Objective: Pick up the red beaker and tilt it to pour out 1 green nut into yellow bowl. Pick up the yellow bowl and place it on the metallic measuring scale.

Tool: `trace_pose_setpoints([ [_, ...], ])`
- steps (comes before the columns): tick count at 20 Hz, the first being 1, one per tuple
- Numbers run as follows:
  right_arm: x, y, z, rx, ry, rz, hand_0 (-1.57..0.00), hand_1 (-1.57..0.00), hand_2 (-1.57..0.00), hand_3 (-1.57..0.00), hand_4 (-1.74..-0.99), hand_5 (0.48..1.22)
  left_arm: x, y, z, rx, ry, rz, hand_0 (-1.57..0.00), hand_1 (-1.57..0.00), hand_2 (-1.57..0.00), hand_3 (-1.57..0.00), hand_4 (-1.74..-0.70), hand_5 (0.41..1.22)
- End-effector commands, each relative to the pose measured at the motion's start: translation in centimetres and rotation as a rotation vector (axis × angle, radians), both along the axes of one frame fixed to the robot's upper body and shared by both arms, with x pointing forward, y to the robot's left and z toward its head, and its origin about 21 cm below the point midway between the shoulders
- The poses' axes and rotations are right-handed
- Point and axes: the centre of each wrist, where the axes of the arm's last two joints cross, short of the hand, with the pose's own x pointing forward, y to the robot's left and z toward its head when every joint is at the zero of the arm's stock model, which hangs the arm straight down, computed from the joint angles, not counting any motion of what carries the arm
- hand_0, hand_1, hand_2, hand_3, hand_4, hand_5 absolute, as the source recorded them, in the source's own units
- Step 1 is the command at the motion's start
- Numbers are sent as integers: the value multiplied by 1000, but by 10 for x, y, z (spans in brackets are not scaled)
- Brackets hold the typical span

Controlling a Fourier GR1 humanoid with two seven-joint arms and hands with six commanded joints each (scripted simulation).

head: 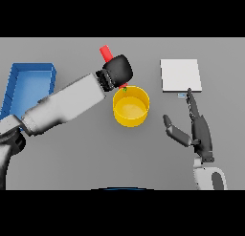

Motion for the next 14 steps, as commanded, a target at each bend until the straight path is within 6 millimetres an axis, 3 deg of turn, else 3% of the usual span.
trace_pose_setpoints([
  [1,-3,-3,-1,0,6,4,1,1,1,1,-1179,627,0,-2,-1,36,-17,-25,-1571,-1571,-1571,-1571,-1735,1221],
  [8,-3,2,1,-29,5,-10,1,1,1,1,-1157,629,-2,-23,-7,249,-152,-154,-1571,-1571,-1571,-1571,-1733,1221],
  [14,-2,-3,0,-30,-1,-17,1,1,1,1,-1151,634,-9,-42,2,351,-224,-227,-1571,-1571,-1571,-1571,-1720,1221],
])
